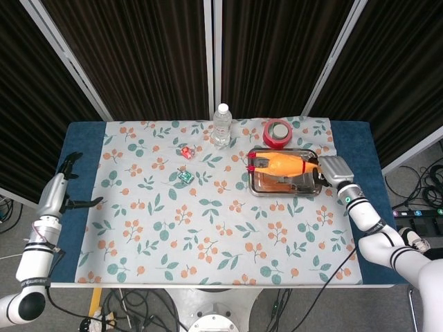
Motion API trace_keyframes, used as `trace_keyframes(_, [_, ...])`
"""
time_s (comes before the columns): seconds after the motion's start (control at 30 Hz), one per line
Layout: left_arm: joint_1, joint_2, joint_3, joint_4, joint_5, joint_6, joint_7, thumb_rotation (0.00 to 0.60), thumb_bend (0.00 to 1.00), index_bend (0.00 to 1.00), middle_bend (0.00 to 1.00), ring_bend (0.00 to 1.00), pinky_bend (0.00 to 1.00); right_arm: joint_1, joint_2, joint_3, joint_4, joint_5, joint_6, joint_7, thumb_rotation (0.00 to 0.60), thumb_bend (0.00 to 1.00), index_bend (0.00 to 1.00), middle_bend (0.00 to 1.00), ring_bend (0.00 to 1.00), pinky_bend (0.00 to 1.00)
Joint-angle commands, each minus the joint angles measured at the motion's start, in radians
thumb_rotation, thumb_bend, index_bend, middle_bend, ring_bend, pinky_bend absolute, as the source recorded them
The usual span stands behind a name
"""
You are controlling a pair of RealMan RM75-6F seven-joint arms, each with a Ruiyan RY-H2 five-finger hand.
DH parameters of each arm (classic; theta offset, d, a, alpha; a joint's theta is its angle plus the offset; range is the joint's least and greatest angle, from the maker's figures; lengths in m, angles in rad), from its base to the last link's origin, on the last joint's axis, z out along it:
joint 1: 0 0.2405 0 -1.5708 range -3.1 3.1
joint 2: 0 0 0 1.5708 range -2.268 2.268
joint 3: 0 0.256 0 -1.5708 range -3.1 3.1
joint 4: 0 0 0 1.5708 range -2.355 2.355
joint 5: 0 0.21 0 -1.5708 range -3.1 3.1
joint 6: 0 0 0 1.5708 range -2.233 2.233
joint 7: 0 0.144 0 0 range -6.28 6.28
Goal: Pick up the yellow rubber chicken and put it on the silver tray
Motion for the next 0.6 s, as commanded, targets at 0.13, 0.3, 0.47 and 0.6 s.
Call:
trace_keyframes(0.13, [0.007,-0.003,-0.010,0.007,-0.015,0.009,0.017,0.600,0.00,0.13,0.10,0.08,0.25,0.026,-0.098,-0.009,0.133,-0.077,-0.109,0.072,0.600,0.09,0.07,0.27,0.16,0.30])
trace_keyframes(0.3, [0.017,0.000,-0.017,0.005,-0.013,0.016,0.018,0.600,0.00,0.13,0.10,0.08,0.25,0.032,-0.103,0.002,0.161,-0.084,-0.135,0.053,0.600,0.00,0.00,0.09,0.00,0.17])
trace_keyframes(0.47, [0.025,0.003,-0.021,0.003,-0.006,0.021,0.019,0.600,0.00,0.13,0.10,0.08,0.25,0.020,-0.079,0.017,0.150,-0.080,-0.113,-0.002,0.600,0.00,0.00,0.02,0.00,0.12])
trace_keyframes(0.6, [0.032,0.010,-0.022,0.007,0.003,0.026,0.027,0.600,0.00,0.13,0.10,0.08,0.25,-0.026,-0.030,0.057,0.097,-0.047,0.013,-0.120,0.600,0.00,0.00,0.00,0.00,0.08])
